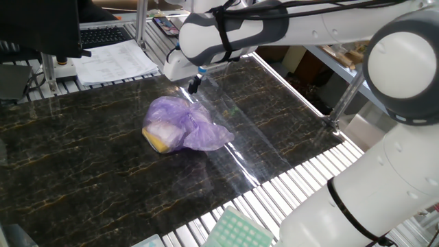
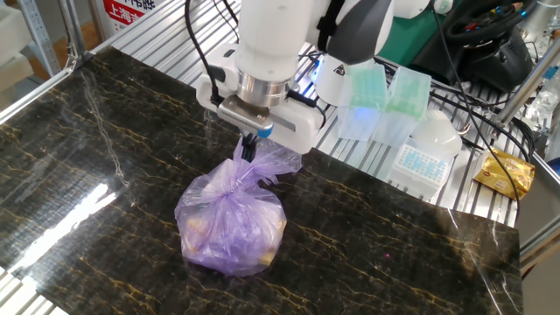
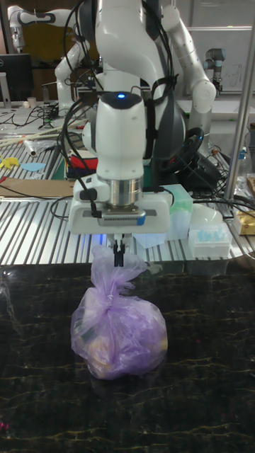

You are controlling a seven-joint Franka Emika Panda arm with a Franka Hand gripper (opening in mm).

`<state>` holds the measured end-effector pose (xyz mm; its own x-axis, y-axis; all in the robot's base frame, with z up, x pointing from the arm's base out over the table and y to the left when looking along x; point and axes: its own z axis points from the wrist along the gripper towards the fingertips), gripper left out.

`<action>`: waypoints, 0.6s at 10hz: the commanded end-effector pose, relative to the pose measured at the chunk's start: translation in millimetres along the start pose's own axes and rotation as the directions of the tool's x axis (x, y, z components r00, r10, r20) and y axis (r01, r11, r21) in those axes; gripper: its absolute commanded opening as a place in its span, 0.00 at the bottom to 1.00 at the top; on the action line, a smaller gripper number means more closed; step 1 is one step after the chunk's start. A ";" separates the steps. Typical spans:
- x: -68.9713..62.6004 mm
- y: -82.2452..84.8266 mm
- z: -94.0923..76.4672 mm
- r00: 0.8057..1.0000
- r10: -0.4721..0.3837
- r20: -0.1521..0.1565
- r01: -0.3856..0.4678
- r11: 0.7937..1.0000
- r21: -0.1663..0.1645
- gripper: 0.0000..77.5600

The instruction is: Pick up a bag of things

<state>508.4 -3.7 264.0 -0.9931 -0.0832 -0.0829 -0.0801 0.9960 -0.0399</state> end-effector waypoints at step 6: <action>-20.8 -26.3 27.5 0.993 0.085 -0.085 -0.090 0.994 -0.055 0.00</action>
<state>526.3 -22.6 242.4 -0.9981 -0.0416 -0.0455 -0.0418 0.9991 0.0045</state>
